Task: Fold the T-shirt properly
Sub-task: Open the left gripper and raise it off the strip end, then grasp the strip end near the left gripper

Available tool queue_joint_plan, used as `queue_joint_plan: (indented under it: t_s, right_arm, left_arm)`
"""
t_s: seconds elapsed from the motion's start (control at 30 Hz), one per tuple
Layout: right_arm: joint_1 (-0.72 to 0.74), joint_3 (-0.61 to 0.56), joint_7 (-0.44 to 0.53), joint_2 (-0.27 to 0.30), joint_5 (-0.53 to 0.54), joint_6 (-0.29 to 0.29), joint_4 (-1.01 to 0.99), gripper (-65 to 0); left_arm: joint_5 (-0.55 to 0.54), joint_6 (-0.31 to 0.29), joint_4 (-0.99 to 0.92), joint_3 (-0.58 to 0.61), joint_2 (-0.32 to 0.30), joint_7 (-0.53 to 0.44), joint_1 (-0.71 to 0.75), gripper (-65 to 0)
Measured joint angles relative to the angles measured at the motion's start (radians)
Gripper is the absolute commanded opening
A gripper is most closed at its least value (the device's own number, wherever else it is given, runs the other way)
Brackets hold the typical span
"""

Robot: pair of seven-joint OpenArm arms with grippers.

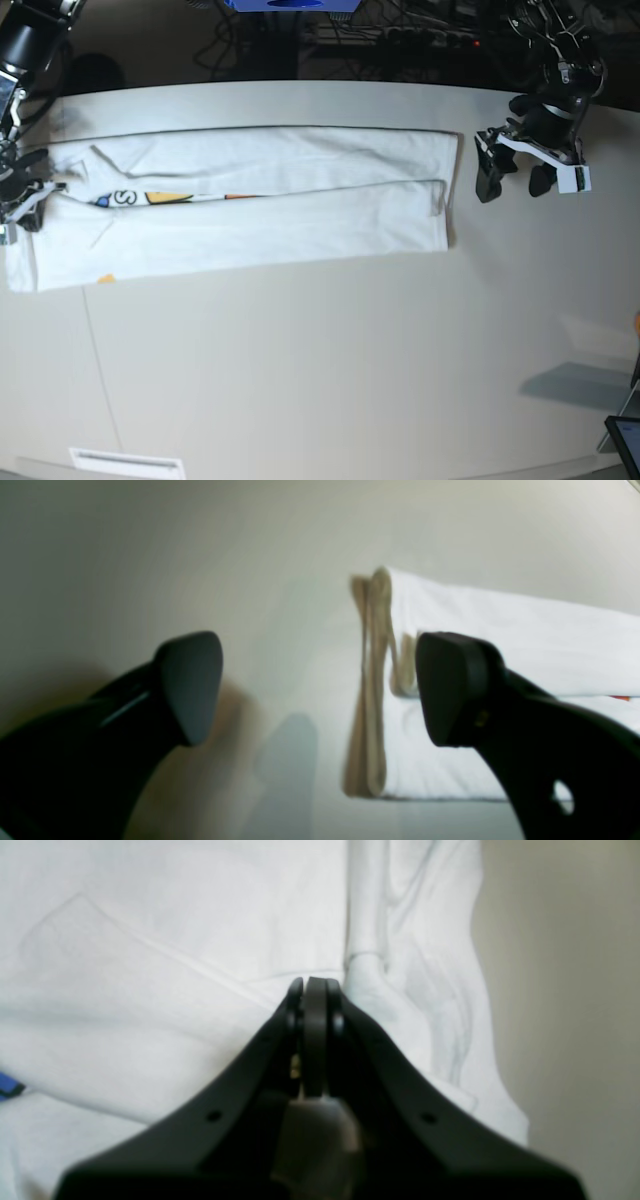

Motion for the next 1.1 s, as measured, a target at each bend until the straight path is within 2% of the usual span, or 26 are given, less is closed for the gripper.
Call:
queue_joint_plan:
  t_s: [0.17,0.4,0.57,0.63,0.77,1.0,1.1]
  right_arm:
    - [0.0,0.0,0.0,0.001,0.0,0.0,-0.001,-64.7]
    - [0.0,0.0,-0.001,0.003,0.0,0.0,-0.001,-64.7]
    - [0.0,0.0,-0.001,0.004,0.0,0.0,-0.001,-64.7]
    - [0.0,-0.002,-0.001,0.005,0.0,0.0,-0.001,-64.7]
    - [-0.001,-0.002,-0.001,0.005,0.0,0.0,-0.001,-64.7]
    - [-0.001,-0.002,-0.001,0.003,0.0,0.0,0.0,-64.7]
    - [0.0,-0.002,-0.001,0.003,0.0,0.0,-0.001,-64.7]
  left_arm:
    - [-0.155,-0.003,-0.098,0.085,-0.034,-0.003,-0.018,-5.5]
    - [-0.176,0.009,-0.204,0.171,-0.047,-0.006,-0.079,-5.5]
    - [-0.208,-0.006,-0.277,0.217,-0.045,-0.052,-0.099,-6.7]
    - [-0.211,-0.007,-0.29,0.233,-0.045,-0.056,-0.109,-12.4]
    - [-0.206,-0.006,-0.301,0.26,-0.045,-0.048,-0.113,-29.1]
    - [-0.163,0.045,-0.296,0.284,-0.04,-0.055,-0.114,-40.0]
    - [-0.125,0.055,-0.296,0.278,-0.036,-0.058,-0.116,-54.4]
